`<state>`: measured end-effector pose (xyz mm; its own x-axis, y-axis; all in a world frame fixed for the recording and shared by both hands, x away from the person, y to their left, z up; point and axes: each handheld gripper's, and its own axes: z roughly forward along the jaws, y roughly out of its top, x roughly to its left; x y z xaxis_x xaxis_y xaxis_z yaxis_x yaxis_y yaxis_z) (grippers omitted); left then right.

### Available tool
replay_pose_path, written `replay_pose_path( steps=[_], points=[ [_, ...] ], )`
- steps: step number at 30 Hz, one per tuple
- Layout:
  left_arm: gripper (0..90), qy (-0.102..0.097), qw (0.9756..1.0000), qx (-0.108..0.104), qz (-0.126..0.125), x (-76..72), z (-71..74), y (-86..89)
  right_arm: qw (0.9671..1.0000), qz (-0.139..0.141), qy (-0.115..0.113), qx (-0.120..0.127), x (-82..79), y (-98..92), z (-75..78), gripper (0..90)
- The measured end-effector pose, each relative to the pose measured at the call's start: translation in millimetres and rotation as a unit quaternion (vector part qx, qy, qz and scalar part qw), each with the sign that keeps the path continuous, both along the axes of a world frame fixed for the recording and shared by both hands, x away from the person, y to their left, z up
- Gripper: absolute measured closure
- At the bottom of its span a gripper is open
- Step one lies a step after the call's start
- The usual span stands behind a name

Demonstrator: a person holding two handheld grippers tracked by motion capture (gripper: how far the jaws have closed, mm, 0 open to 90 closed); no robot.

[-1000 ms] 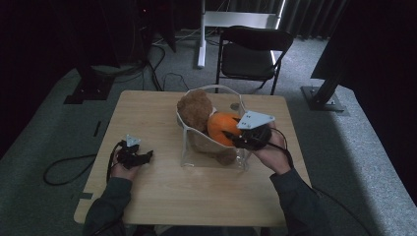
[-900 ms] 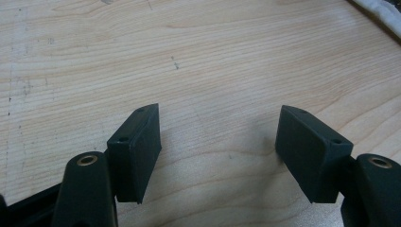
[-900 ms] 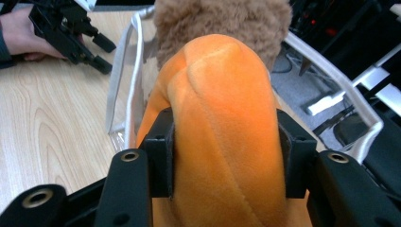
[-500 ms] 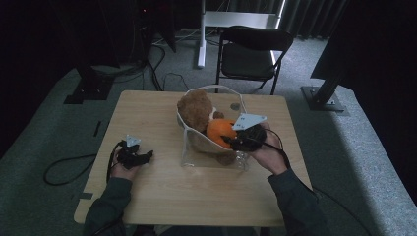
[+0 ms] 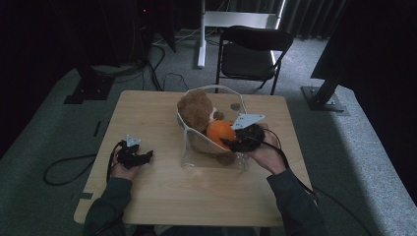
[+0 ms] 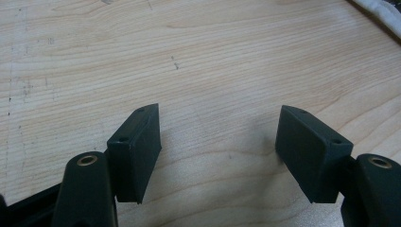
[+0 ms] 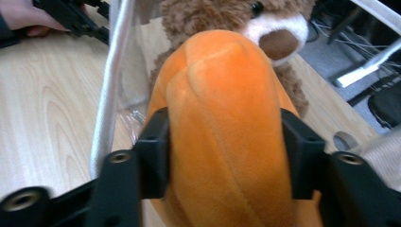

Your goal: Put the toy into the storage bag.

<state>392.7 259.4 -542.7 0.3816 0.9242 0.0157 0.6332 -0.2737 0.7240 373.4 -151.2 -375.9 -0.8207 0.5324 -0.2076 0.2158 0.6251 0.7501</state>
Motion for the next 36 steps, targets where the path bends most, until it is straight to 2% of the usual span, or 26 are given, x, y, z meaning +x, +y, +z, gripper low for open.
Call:
replay_pose_path(
  steps=[2,4,6,8,9,11,14,16,19,21,26,30,36],
  points=[
    [32.5,0.0,1.0,0.001,0.0,0.0,0.0,0.1,1.0,-0.002,-0.007,-0.004,-0.9,2.0,1.6,33.7],
    [32.4,0.0,1.0,0.0,0.0,0.0,0.0,0.0,0.9996,-0.002,-0.025,-0.011,-3.2,4.6,2.9,27.3],
    [32.4,0.0,1.0,0.0,0.0,0.0,-0.1,0.0,0.9995,-0.002,-0.03,-0.004,-4.4,5.1,5.1,25.5],
    [32.4,0.0,1.0,0.0,0.0,0.0,0.0,0.0,0.9993,-0.001,-0.033,0.015,-5.1,3.2,8.0,25.6],
    [32.4,-0.001,1.0,0.0,0.0,0.0,-0.1,0.0,0.9991,0.001,-0.033,0.025,-5.2,1.6,9.5,26.6],
    [32.4,-0.001,1.0,0.0,0.0,0.0,-0.1,0.0,0.9983,0.007,-0.035,0.046,-6.2,-2.2,13.5,34.2],
    [32.4,0.0,1.0,0.0,0.0,0.0,-0.1,0.0,0.997,0.026,-0.04,0.06,-10.3,-5.8,17.2,51.5],
    [32.4,-0.001,1.0,0.0,0.0,0.0,-0.1,0.0,0.997,0.024,-0.036,0.064,-10.9,-8.4,16.5,59.9],
    [32.4,0.0,1.0,0.001,0.0,0.0,-0.1,0.1,0.9964,0.019,-0.016,0.081,-9.3,-12.9,12.0,66.5],
    [32.4,0.0,1.0,0.001,0.0,0.0,0.0,0.1,0.9962,0.013,-0.007,0.086,-9.5,-15.1,9.9,68.7],
    [32.4,0.0,1.0,0.001,-0.001,0.0,0.0,0.1,0.9977,0.002,-0.009,0.067,-10.1,-17.4,4.0,70.1],
    [32.4,0.0,1.0,0.001,-0.001,0.0,0.0,0.1,0.9976,-0.01,0.001,0.068,-9.3,-23.5,0.0,70.2],
    [32.4,0.0,1.0,0.001,-0.001,0.0,0.0,0.1,0.9983,-0.017,-0.004,0.055,-11.9,-27.7,0.3,70.2]
  ],
)
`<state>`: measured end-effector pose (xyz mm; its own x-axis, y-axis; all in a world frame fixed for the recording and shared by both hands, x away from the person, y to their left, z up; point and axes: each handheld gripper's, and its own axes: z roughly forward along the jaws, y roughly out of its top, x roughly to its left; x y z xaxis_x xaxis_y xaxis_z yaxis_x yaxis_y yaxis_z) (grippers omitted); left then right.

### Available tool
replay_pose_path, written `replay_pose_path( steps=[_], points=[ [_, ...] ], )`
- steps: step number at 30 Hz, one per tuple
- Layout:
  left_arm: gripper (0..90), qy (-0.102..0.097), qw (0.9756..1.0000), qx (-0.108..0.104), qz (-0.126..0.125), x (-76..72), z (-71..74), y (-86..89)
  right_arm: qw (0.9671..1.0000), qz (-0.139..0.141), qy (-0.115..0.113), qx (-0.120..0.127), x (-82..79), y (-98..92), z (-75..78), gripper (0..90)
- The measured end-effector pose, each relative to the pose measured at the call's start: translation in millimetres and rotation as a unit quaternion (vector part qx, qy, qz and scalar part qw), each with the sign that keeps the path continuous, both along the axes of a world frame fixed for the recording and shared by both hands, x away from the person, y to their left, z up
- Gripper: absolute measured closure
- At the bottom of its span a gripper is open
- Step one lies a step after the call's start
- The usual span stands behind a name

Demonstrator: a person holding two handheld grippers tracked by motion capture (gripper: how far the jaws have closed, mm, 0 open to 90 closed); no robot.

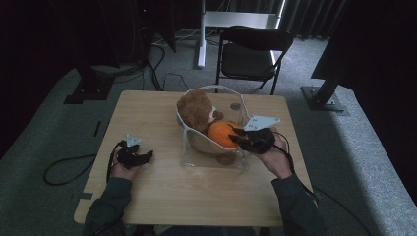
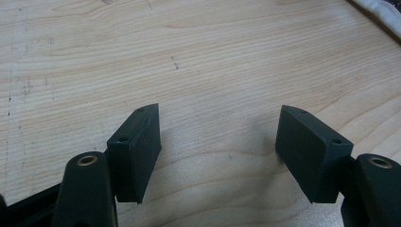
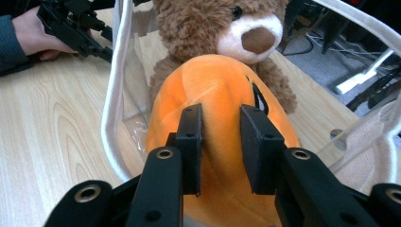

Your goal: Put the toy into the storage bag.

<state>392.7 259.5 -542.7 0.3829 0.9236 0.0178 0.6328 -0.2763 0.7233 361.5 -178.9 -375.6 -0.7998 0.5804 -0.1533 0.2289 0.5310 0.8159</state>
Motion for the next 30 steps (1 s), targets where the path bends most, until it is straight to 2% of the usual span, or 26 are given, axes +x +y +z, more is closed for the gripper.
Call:
replay_pose_path(
  steps=[4,7,12,17,22,30],
  points=[
    [32.4,0.0,1.0,0.0,0.0,0.0,0.0,0.0,0.9997,0.004,-0.017,0.016,-4.7,-1.3,4.0,60.3],
    [32.4,0.0,1.0,0.0,0.0,0.0,0.0,0.0,0.9983,0.013,-0.024,0.05,-6.9,-7.5,8.9,57.0],
    [32.4,-0.001,1.0,-0.001,0.001,0.0,-0.1,-0.2,0.9955,-0.01,-0.045,0.083,-12.8,-22.0,18.9,56.8],
    [32.4,-0.001,1.0,-0.001,0.001,0.1,-0.1,-0.2,0.9921,-0.032,-0.057,0.107,-17.7,-34.7,22.1,57.5],
    [32.4,-0.001,1.0,-0.001,0.001,0.1,-0.1,-0.2,0.9894,-0.06,-0.065,0.115,-19.3,-44.5,20.5,57.9],
    [32.4,0.0,1.0,0.0,0.0,0.0,0.1,-0.1,0.9818,-0.108,-0.069,0.14,-21.5,-68.4,10.8,58.6]
  ],
)
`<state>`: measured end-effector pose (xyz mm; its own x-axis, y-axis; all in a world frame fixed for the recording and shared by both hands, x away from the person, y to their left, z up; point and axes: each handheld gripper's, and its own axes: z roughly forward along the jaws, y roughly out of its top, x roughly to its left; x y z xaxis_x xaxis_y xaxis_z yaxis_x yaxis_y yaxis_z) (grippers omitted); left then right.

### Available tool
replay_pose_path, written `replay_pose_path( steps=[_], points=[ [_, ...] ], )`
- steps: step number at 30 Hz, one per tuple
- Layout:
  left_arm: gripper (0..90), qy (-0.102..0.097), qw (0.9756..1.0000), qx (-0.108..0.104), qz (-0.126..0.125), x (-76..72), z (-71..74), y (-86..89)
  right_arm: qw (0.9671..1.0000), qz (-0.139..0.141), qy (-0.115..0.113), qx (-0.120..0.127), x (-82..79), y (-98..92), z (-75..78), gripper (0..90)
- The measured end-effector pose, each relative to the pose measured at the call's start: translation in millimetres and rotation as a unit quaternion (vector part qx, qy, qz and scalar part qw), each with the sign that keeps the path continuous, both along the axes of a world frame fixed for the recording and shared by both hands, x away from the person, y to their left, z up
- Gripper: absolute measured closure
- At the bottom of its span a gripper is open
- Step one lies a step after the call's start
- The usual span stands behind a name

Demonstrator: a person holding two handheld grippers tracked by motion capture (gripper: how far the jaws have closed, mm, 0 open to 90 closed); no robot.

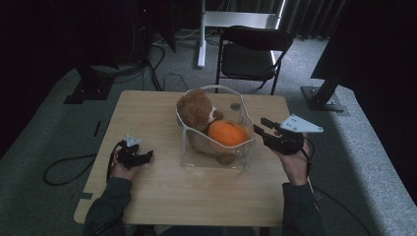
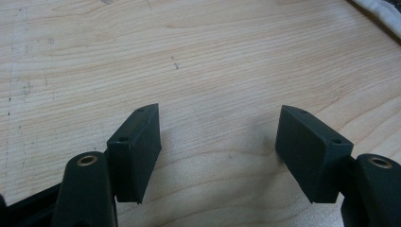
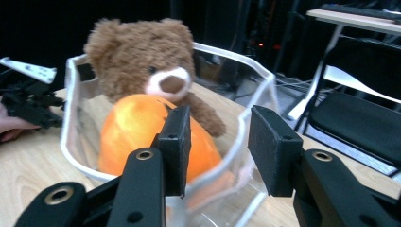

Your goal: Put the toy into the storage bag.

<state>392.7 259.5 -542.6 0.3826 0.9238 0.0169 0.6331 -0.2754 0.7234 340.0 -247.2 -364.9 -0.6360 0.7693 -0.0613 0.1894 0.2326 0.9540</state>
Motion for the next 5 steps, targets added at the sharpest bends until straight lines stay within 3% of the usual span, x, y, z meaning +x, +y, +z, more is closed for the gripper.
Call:
replay_pose_path(
  steps=[5],
  points=[
    [32.4,0.0,1.0,0.0,0.0,0.0,0.0,0.0,0.9995,-0.03,0.006,-0.003,1.4,-14.3,-8.1,58.5]
  ],
)
